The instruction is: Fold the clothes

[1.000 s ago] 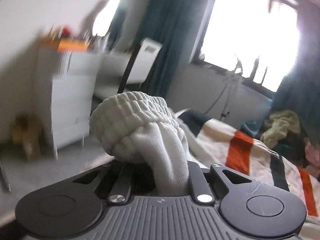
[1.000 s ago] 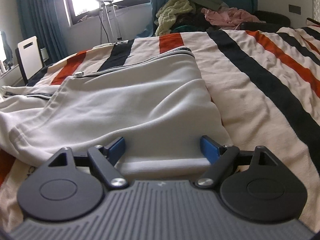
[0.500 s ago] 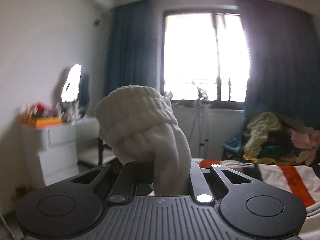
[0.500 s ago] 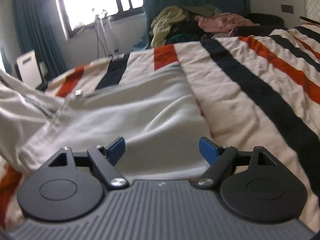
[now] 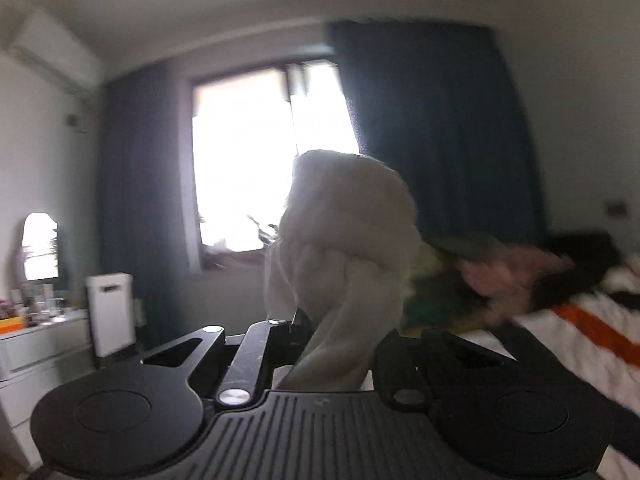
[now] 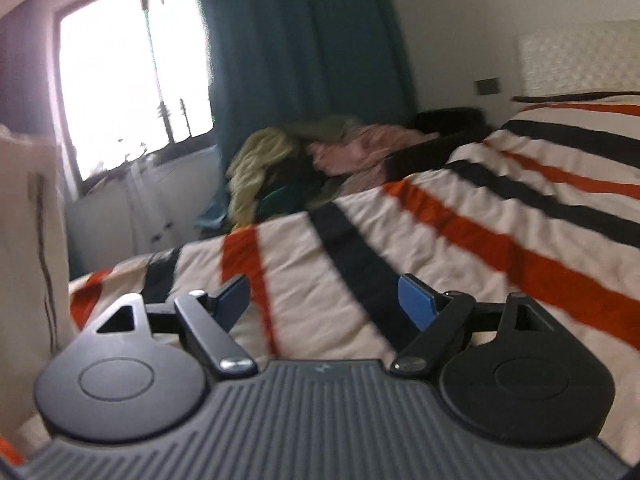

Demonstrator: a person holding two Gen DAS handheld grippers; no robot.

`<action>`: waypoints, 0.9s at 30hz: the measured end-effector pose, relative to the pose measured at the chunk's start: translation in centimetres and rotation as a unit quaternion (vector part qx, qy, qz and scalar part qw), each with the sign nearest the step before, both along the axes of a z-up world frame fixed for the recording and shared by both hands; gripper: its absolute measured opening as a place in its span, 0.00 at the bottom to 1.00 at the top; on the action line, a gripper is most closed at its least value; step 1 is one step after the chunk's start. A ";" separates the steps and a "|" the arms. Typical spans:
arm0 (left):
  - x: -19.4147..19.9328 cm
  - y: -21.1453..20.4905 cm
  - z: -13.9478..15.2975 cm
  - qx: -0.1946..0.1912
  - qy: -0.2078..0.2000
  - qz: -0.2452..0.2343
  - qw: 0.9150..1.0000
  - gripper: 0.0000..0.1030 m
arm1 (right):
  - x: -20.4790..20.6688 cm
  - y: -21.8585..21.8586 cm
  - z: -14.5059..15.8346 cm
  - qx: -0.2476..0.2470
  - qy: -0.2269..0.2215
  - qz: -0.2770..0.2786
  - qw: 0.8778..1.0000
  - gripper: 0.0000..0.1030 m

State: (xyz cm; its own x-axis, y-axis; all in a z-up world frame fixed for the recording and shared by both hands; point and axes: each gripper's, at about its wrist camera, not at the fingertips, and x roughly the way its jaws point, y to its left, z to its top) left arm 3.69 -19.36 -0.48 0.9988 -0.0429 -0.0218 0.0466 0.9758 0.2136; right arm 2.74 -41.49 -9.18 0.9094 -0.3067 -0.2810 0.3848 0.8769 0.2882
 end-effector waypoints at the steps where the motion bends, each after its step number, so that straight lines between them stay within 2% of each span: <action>1: -0.3 -1.7 -1.5 0.009 0.017 -0.014 1.000 0.13 | -0.3 -1.0 -0.1 0.014 -0.004 -0.019 1.000 0.80; 5: -2.0 -7.0 -8.3 0.065 0.082 -0.059 0.993 0.13 | -1.6 -5.2 -1.0 0.079 -0.013 -0.095 0.992 0.82; 7: -2.8 -8.9 -11.5 0.100 0.099 -0.069 0.988 0.13 | -2.0 -6.6 -1.9 0.110 -0.011 -0.120 0.987 0.82; 9: -3.0 -9.5 -13.0 0.114 0.105 -0.069 0.985 0.14 | -2.2 -7.5 -2.8 0.132 -0.006 -0.133 0.982 0.82; 10: -3.0 -9.8 -13.1 0.120 0.109 -0.068 0.984 0.17 | -2.1 -7.5 -3.2 0.139 -0.003 -0.131 0.982 0.82; 12: -2.6 -9.5 -13.0 0.127 0.126 -0.066 0.982 0.30 | -1.5 -7.1 -3.5 0.143 0.004 -0.113 0.983 0.82; 14: -2.2 -8.7 -12.6 0.129 0.150 -0.067 0.978 0.65 | -1.1 -6.6 -3.6 0.141 0.006 -0.091 0.986 0.82; 15: -2.2 -8.7 -12.2 0.124 0.176 -0.078 0.974 0.71 | -1.0 -6.3 -3.7 0.142 0.006 -0.082 0.986 0.82; 18: -1.2 -6.2 -10.8 0.108 0.236 -0.104 0.960 0.77 | -0.8 -5.7 -3.8 0.146 0.009 -0.059 0.987 0.82; 19: -1.3 -5.1 -10.3 0.104 0.246 -0.112 0.957 0.82 | -0.7 -5.5 -3.8 0.148 0.010 -0.051 0.988 0.82; 22: -1.7 -1.8 -8.8 0.088 0.271 -0.136 0.949 0.82 | -0.6 -4.8 -4.0 0.164 0.011 -0.022 0.986 0.82; 25: -2.1 2.3 -6.7 0.056 0.280 -0.136 0.949 0.83 | -0.6 -3.9 -4.4 0.205 0.004 0.024 0.978 0.82; 27: -2.3 5.1 -5.4 0.038 0.283 -0.128 0.950 0.83 | -0.7 -3.2 -5.2 0.271 -0.003 0.074 0.960 0.82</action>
State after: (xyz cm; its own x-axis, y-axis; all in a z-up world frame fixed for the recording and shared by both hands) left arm 1.40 -14.22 -5.88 0.7836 -0.2590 -0.5647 0.4076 0.9003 0.1526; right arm 2.08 -44.65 -14.43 0.9340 0.0165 -0.3570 0.2638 0.6420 0.7199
